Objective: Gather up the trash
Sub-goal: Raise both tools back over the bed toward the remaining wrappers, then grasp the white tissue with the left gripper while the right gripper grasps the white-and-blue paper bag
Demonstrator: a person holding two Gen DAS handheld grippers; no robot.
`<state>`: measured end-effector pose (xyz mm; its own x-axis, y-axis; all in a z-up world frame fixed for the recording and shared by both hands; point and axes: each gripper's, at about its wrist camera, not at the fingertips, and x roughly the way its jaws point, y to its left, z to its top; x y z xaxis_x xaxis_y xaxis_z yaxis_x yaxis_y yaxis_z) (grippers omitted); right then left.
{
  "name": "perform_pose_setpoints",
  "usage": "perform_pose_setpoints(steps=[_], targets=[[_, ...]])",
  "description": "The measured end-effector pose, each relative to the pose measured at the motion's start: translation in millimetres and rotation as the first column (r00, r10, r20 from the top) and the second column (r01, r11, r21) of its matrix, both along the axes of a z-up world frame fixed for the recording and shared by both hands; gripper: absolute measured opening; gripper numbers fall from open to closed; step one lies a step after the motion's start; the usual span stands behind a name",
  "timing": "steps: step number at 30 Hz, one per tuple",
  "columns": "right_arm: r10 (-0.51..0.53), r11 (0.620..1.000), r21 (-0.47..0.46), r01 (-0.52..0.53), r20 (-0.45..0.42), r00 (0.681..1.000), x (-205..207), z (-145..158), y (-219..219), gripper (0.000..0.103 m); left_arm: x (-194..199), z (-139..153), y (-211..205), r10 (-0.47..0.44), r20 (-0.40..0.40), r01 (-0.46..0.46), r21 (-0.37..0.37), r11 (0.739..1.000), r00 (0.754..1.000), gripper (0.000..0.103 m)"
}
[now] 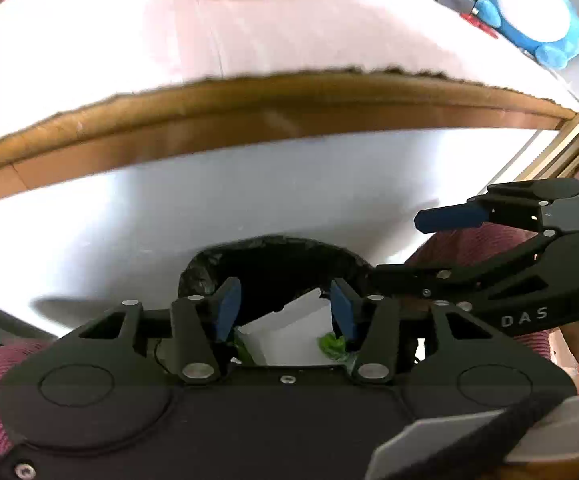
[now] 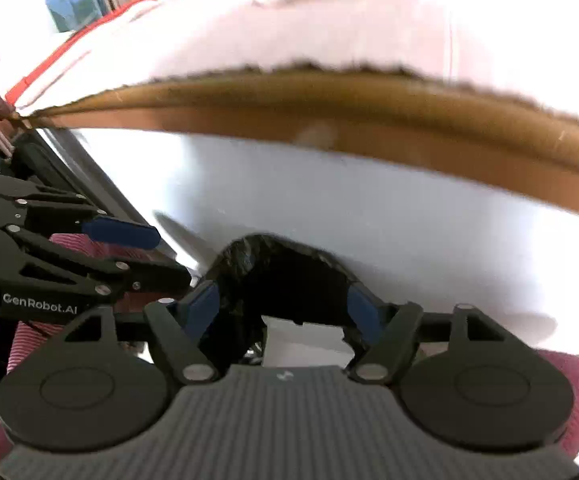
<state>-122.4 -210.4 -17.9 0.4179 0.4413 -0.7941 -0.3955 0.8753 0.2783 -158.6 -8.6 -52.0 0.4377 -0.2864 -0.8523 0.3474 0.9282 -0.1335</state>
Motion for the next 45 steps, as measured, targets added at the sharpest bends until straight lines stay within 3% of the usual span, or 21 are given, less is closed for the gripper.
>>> perform_pose_setpoints(steps=[8,20,32,45], targets=[[0.043,0.998,0.038,-0.048,0.12,0.992,-13,43,-2,0.087,-12,40,3,-0.009,0.077,0.012,-0.033,0.999,0.997,0.053],[-0.033,0.997,0.069,0.015,0.264,0.964,-14,86,-22,0.09,-16,91,11,0.019,0.222,-0.002,-0.075,0.997,0.975,0.064],[-0.143,0.989,0.094,0.118,0.341,0.929,13,96,-37,0.097,21,116,20,0.09,0.349,-0.067,-0.078,0.995,0.933,0.083],[-0.23,0.971,0.041,0.234,0.404,0.885,72,88,-40,0.098,94,117,37,0.237,0.409,-0.209,-0.114,0.971,0.881,0.087]])
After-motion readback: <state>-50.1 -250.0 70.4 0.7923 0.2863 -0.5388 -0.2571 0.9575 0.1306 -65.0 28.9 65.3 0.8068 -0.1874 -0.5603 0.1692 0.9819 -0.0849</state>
